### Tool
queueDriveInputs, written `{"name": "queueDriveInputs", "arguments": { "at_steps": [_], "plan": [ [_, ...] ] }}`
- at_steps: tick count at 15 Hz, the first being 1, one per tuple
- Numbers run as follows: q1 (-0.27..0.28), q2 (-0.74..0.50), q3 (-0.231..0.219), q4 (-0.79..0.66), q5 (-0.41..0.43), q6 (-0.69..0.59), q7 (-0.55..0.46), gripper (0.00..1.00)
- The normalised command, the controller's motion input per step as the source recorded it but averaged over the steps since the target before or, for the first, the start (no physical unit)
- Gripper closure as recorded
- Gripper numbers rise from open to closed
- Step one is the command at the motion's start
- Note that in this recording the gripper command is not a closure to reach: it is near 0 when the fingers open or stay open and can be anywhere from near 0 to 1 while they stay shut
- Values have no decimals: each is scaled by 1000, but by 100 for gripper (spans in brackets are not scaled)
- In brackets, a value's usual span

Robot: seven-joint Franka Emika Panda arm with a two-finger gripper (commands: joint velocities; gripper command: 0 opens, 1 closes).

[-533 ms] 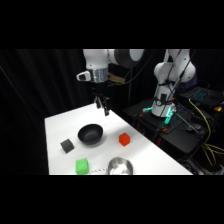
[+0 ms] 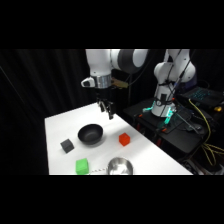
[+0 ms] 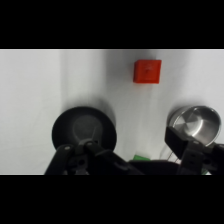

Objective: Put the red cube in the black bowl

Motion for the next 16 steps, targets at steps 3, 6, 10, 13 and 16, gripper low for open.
{"name": "queueDriveInputs", "arguments": {
  "at_steps": [3,6,10,13,16],
  "plan": [
    [30,-85,60,-335,200,395,95,0],
    [40,-89,53,-348,168,442,109,0],
    [51,28,48,-245,80,467,121,0],
    [59,194,47,-79,66,376,94,0],
    [54,239,29,11,38,305,96,0]
  ]
}}
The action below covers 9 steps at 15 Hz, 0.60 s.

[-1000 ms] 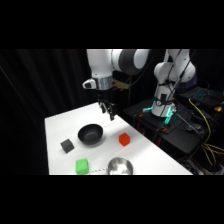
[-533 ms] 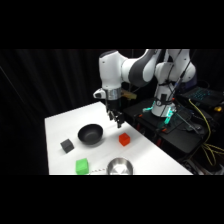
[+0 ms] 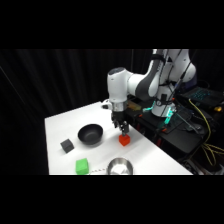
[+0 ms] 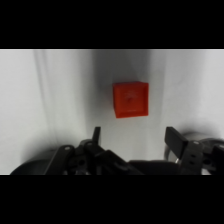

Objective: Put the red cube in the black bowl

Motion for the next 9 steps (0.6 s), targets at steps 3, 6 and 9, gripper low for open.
{"name": "queueDriveInputs", "arguments": {
  "at_steps": [3,6,9],
  "plan": [
    [51,233,8,57,10,250,101,0],
    [52,206,-13,39,-11,234,95,0],
    [34,229,7,63,30,177,33,0]
  ]
}}
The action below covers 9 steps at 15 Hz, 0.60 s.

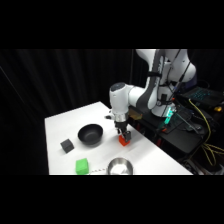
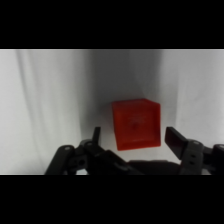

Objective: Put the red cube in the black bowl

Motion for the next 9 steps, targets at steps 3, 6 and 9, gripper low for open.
{"name": "queueDriveInputs", "arguments": {
  "at_steps": [3,6,9],
  "plan": [
    [32,200,5,67,37,155,28,0],
    [34,134,-11,53,36,184,37,100],
    [79,51,-56,26,-11,175,77,100]
  ]
}}
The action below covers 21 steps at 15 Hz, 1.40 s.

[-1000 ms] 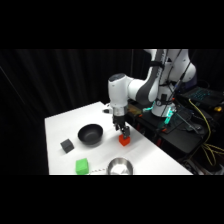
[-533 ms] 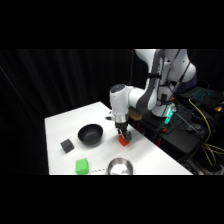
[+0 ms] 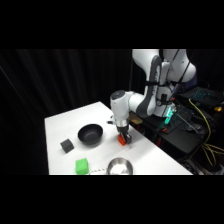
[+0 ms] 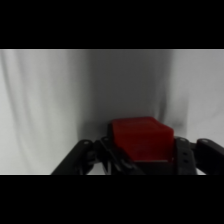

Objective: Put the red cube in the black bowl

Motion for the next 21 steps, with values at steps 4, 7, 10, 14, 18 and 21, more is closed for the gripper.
{"name": "queueDriveInputs", "arguments": {
  "at_steps": [4,7,10,14,18,21],
  "plan": [
    [176,-116,-164,-34,-138,44,176,100],
    [137,-475,-184,-125,-201,-272,129,100],
    [1,-674,-124,-118,-201,-428,23,100],
    [-111,-567,-77,11,-225,-361,43,100],
    [-197,-193,-35,250,-122,-197,31,100],
    [-156,112,-27,382,-25,-72,21,100]
  ]
}}
